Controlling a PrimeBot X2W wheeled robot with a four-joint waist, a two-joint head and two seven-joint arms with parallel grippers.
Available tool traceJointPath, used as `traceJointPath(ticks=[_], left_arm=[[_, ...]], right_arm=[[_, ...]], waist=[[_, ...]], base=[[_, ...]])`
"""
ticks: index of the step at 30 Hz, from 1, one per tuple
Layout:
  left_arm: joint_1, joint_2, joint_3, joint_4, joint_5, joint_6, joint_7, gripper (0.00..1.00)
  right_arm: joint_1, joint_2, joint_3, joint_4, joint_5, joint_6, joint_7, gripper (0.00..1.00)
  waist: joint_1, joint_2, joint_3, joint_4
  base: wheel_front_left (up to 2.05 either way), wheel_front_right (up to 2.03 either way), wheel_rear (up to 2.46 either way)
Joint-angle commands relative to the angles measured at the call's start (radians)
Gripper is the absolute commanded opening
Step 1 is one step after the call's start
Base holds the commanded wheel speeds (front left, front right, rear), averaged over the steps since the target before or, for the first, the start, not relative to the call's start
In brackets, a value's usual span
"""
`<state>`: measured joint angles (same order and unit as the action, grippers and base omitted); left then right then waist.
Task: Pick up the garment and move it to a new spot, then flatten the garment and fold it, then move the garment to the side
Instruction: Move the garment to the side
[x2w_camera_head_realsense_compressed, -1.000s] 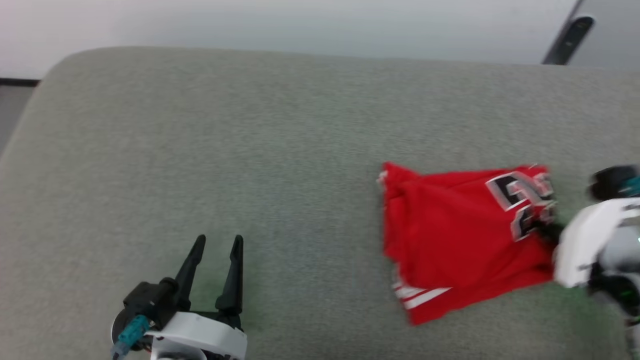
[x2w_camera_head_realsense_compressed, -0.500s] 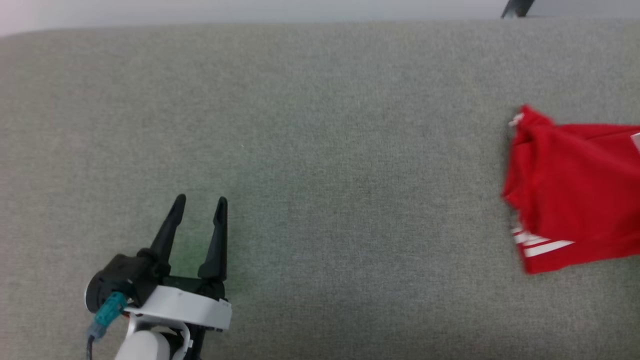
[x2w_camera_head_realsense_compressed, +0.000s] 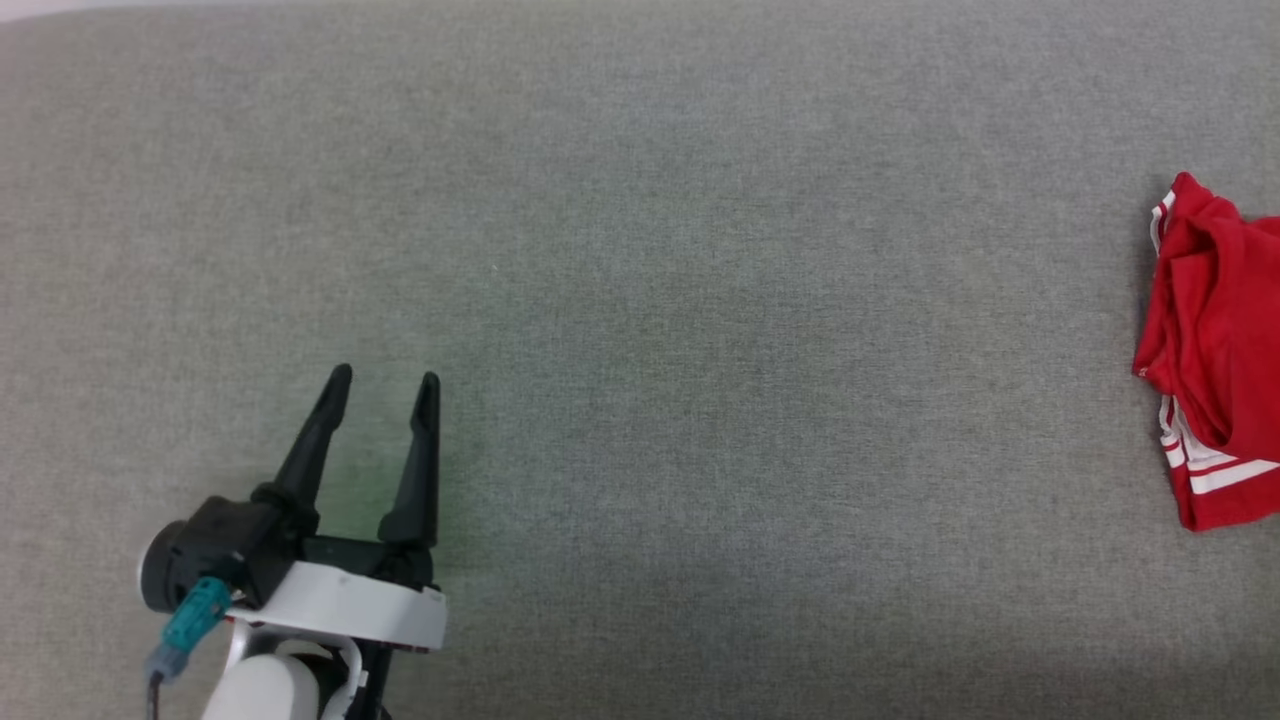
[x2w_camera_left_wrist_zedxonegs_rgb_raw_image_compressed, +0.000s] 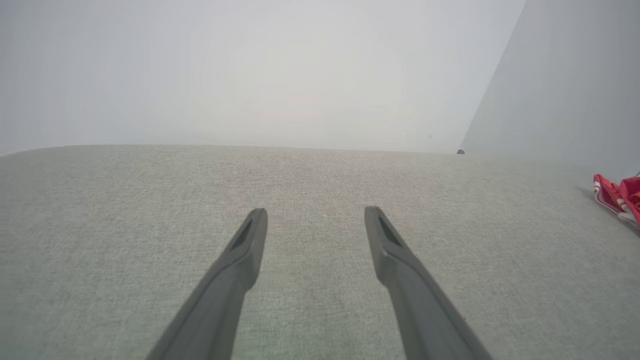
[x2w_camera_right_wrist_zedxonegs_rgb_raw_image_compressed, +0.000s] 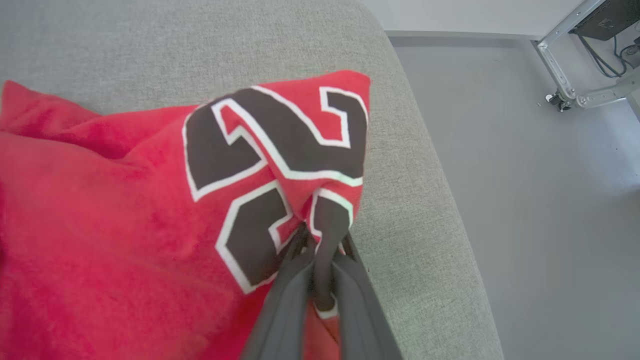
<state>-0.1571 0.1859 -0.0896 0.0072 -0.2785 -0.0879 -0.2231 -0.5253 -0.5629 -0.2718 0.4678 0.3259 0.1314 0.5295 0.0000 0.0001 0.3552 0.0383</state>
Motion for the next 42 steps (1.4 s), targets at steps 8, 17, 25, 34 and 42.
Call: traceJointPath(ticks=[8,17,25,34,42], left_arm=[[0.021,0.020,0.007,-0.038,0.002,0.017,0.019,1.00],[0.030,0.020,-0.002,-0.019,-0.016,0.015,0.028,1.00],[0.038,0.004,0.003,0.018,-0.061,0.000,-0.005,1.00],[0.061,0.012,0.002,0.074,-0.050,0.019,-0.012,1.00],[0.073,0.024,0.023,0.124,-0.058,0.043,-0.014,1.00]], right_arm=[[-0.065,0.026,0.004,0.147,-0.042,-0.002,-0.074,0.00],[-0.091,0.025,0.068,0.196,-0.052,-0.002,-0.135,1.00],[-0.045,0.039,0.208,0.097,0.007,-0.002,-0.179,1.00],[0.064,0.129,0.329,-0.081,0.076,-0.002,-0.241,1.00],[0.171,0.209,0.390,-0.181,0.085,-0.002,-0.268,1.00]], waist=[[0.0000,-0.0001,0.007,-0.002],[0.0000,-0.0001,-0.032,-0.018],[0.0000,-0.0001,-0.117,-0.031],[0.0000,-0.0001,-0.207,-0.023],[0.0000,-0.0001,-0.264,-0.017]], base=[[0.00,0.00,0.00],[0.00,0.00,0.00],[0.00,0.00,0.00],[0.00,0.00,0.00],[0.00,0.00,0.00]])
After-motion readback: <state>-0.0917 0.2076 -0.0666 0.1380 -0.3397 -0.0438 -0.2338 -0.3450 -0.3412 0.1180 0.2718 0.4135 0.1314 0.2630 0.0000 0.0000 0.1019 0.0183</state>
